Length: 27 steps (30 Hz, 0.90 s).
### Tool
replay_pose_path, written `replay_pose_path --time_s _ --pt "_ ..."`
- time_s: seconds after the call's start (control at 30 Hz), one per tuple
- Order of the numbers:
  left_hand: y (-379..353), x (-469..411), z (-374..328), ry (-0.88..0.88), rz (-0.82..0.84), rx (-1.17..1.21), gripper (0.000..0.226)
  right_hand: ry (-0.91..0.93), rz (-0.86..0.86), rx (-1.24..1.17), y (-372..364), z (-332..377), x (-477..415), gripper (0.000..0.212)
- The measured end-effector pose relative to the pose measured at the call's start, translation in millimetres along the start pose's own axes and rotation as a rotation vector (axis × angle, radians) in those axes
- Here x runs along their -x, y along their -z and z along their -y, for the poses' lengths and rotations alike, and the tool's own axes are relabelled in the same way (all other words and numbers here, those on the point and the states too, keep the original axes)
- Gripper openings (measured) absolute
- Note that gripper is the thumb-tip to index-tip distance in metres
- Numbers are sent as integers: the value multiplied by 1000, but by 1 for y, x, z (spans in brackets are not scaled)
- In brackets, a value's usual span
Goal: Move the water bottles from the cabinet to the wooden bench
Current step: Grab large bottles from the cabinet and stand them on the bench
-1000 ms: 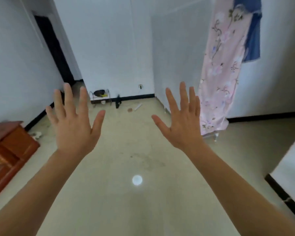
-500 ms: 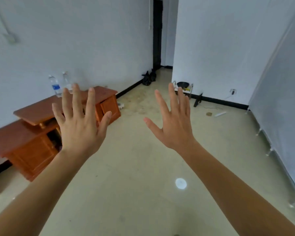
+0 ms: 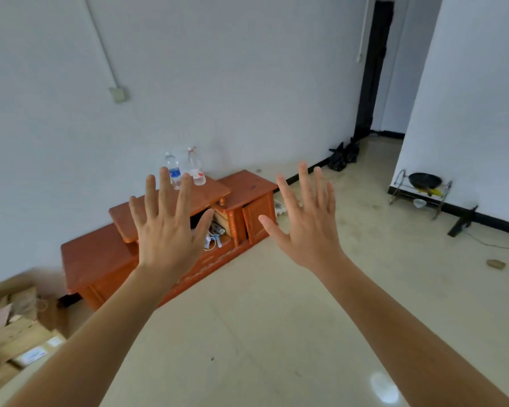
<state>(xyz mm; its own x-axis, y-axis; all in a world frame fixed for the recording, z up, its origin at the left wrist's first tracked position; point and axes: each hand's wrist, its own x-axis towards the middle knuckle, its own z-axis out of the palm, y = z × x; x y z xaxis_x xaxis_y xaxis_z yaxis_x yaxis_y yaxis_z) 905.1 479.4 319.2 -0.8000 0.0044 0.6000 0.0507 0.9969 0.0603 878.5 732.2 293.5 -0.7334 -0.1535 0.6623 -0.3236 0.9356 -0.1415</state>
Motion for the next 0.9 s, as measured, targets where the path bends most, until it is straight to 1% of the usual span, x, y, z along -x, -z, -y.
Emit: replay_pose_path --time_s 0.07,0.23,0.37,0.53,0.7,0.77,0.87,0.9 --pt "-22 -23 16 27 -7 -9 75 25 1 -34 -30 2 -33 79" --pt "-105 -95 84 123 7 -11 75 94 58 -72 -141 14 -126 80" --pt "-172 -158 139 145 37 2 77 121 75 -19 -219 29 -197 86" --pt "-235 -258 196 137 54 27 76 113 84 -5 -287 41 -296 87" --pt "-302 -341 232 141 92 91 77 56 86 -16 -357 20 -366 86" --pt "-341 -366 244 145 117 124 78 28 111 -23 -398 6 -390 86" --pt "-407 -403 263 163 205 129 79 0 166 -33 -467 -16 -427 88" --pt "-439 -422 273 179 242 123 79 -9 195 -46 -502 -25 -447 88"
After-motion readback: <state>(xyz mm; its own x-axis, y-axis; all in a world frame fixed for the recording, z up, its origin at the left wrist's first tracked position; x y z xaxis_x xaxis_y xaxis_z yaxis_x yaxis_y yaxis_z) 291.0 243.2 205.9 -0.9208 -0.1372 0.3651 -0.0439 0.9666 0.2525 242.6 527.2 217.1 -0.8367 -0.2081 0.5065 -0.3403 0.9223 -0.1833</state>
